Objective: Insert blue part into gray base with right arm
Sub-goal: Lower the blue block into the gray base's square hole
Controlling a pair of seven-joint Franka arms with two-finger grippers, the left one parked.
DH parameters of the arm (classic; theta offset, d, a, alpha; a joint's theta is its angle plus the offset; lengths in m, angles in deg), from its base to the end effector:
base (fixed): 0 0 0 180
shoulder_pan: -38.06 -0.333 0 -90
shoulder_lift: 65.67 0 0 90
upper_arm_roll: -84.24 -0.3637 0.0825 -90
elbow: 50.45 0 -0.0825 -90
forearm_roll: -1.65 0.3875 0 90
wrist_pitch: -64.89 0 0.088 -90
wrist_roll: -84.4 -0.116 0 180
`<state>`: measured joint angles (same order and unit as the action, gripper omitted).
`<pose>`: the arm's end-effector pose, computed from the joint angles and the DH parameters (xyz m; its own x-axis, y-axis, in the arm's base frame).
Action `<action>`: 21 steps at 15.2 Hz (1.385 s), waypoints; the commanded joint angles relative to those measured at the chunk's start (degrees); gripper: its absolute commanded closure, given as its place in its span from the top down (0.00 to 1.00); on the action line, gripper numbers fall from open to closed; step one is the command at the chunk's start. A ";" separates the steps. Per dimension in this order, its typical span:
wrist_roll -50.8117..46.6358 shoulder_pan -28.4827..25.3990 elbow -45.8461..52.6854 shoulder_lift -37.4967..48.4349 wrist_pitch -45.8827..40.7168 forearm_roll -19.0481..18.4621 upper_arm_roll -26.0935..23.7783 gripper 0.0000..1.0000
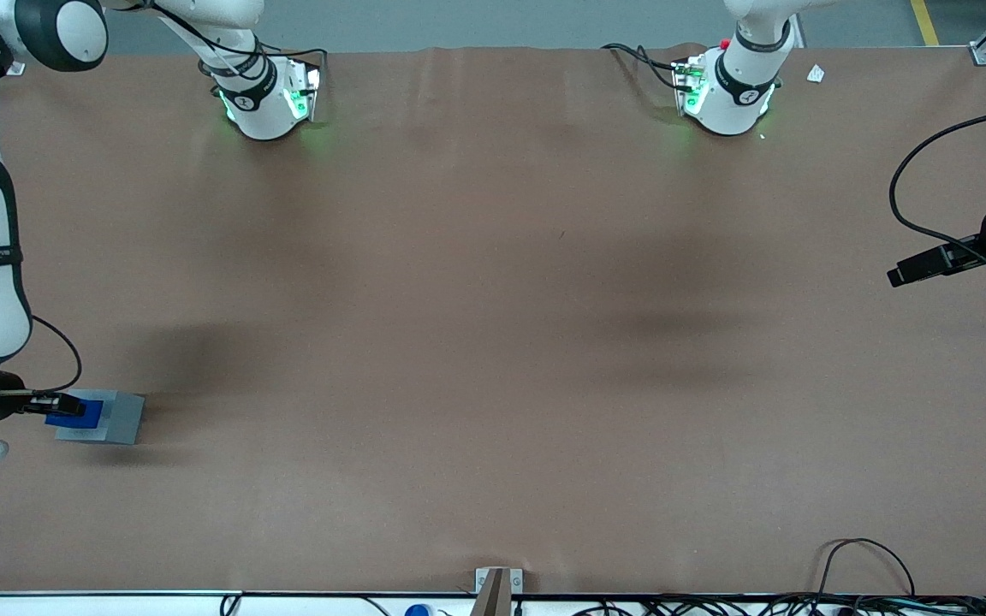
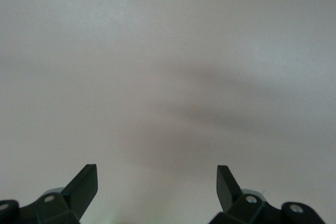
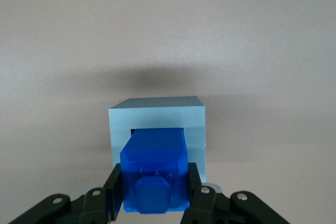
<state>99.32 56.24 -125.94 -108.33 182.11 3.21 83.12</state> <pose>0.7392 -0.2290 0.3172 0.9985 -0.0549 -0.0063 -0.0551 -0.9977 -0.0402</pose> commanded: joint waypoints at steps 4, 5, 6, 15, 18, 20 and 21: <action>1.16 0.54 1.22 -1.73 0.29 3.18 -0.64 0.14; 1.34 0.54 1.22 -1.73 0.29 3.09 -0.64 0.09; 1.34 0.46 1.31 -1.73 0.29 3.09 -0.64 0.06; 7.14 0.46 1.05 -1.99 2.48 2.48 -0.64 0.65; 7.14 0.45 1.05 -1.99 2.66 2.39 -0.56 0.86; 6.88 0.63 0.96 -1.99 3.10 2.48 -0.56 0.97; 6.79 0.89 0.96 -1.99 3.10 2.56 -0.56 0.99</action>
<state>105.31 56.24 -125.88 -109.90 185.13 5.00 83.08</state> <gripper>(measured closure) 0.101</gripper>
